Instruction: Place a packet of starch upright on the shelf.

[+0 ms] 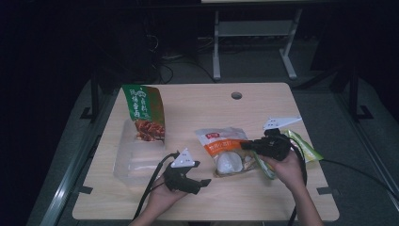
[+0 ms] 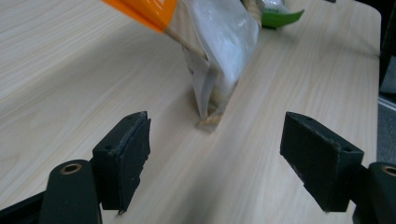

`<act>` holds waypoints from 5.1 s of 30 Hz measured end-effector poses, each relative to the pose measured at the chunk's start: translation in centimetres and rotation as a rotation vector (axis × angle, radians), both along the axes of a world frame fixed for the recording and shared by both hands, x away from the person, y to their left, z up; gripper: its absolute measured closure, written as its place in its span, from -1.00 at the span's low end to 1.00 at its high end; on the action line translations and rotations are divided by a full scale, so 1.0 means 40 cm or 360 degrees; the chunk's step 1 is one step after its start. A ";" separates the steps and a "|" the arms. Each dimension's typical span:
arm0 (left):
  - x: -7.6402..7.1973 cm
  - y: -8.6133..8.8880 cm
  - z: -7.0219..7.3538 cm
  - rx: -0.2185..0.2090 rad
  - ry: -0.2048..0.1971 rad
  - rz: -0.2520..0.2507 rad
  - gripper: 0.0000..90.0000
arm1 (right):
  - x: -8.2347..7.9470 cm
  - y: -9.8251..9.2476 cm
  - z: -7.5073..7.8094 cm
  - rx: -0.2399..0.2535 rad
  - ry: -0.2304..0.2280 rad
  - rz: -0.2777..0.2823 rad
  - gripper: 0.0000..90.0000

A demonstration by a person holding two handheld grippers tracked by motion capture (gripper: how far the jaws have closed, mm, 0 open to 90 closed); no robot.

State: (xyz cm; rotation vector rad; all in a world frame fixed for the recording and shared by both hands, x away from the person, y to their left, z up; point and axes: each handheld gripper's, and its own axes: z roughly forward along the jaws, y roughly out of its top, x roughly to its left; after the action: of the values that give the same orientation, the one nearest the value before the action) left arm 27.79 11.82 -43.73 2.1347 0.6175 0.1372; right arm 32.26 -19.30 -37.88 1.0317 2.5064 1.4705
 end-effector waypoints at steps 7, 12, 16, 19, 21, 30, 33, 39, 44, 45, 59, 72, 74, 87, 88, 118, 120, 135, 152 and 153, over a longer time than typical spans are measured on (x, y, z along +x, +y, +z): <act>0.042 -0.033 -0.005 -0.0074 0.0066 0.0032 -0.29 | -0.019 0.015 0.011 0.0056 -0.0019 0.0032 1.00; 0.065 -0.039 0.008 -0.0144 0.0095 0.0042 0.23 | -0.033 0.032 0.021 0.0084 -0.0034 0.0084 1.00; 0.065 -0.036 0.021 -0.0195 0.0090 0.0036 0.78 | -0.040 0.048 0.023 0.0093 -0.0062 0.0120 1.00; 0.059 -0.033 0.031 -0.0151 0.0042 0.0066 0.92 | -0.040 0.057 0.021 0.0094 -0.0061 0.0134 1.00; 0.060 -0.023 0.040 -0.0145 0.0038 0.0083 0.96 | -0.040 0.060 0.019 0.0092 -0.0076 0.0143 1.00; 0.050 -0.015 0.042 -0.0022 -0.0023 0.0105 0.97 | -0.040 0.081 -0.005 0.0011 -0.0064 0.0156 0.99; 0.049 -0.012 0.042 -0.0037 -0.0011 0.0097 0.97 | -0.041 0.091 -0.010 -0.0014 -0.0071 0.0161 0.87; 0.044 -0.014 0.044 -0.0046 -0.0026 0.0085 0.97 | -0.039 0.140 -0.028 -0.0129 -0.0055 0.0212 0.66; 0.041 -0.012 0.042 -0.0029 -0.0037 0.0087 0.83 | -0.042 0.167 -0.037 -0.0203 -0.0092 0.0177 0.90; 0.039 -0.011 0.042 -0.0039 -0.0041 0.0100 0.83 | -0.042 0.167 -0.037 -0.0203 -0.0092 0.0177 0.90; -0.021 0.011 0.047 0.0004 -0.0119 0.0127 0.09 | -0.045 0.141 -0.035 -0.0145 -0.0070 0.0107 0.99; -0.064 0.052 0.059 0.0021 -0.0106 0.0068 -0.02 | -0.040 0.110 -0.019 -0.0041 -0.0047 0.0056 0.99; -0.072 0.059 0.060 0.0049 -0.0118 0.0049 -0.03 | -0.039 0.112 -0.014 -0.0035 -0.0049 0.0055 0.99; -0.109 0.102 0.043 0.0048 -0.0114 0.0048 -0.14 | -0.025 0.151 0.009 0.0004 -0.0029 0.0099 0.99; -0.108 0.105 0.041 0.0041 -0.0115 0.0042 -0.15 | -0.023 0.156 0.013 0.0005 -0.0028 0.0104 0.99; -0.149 0.094 0.036 0.0037 -0.0104 -0.0130 -0.22 | 0.059 0.391 0.170 0.0046 -0.0103 0.0323 0.99; -0.150 0.093 0.034 0.0029 -0.0105 -0.0132 -0.23 | 0.071 0.416 0.179 0.0062 -0.0105 0.0342 0.99; -0.145 0.100 0.029 0.0031 -0.0103 -0.0133 -0.24 | 0.105 0.507 0.198 0.0086 -0.0085 0.0387 0.99; -0.148 0.107 0.041 0.0055 -0.0087 -0.0135 -0.29 | 0.119 0.604 0.189 0.0093 -0.0076 0.0458 0.99; -0.151 0.111 0.042 0.0061 -0.0096 -0.0138 -0.29 | 0.120 0.609 0.187 0.0098 -0.0073 0.0462 0.99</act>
State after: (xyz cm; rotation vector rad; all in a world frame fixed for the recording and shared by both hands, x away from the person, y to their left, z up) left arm 21.75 16.26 -42.03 2.1821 0.4903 0.1660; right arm 37.04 5.04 -30.41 0.6512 2.6827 1.6292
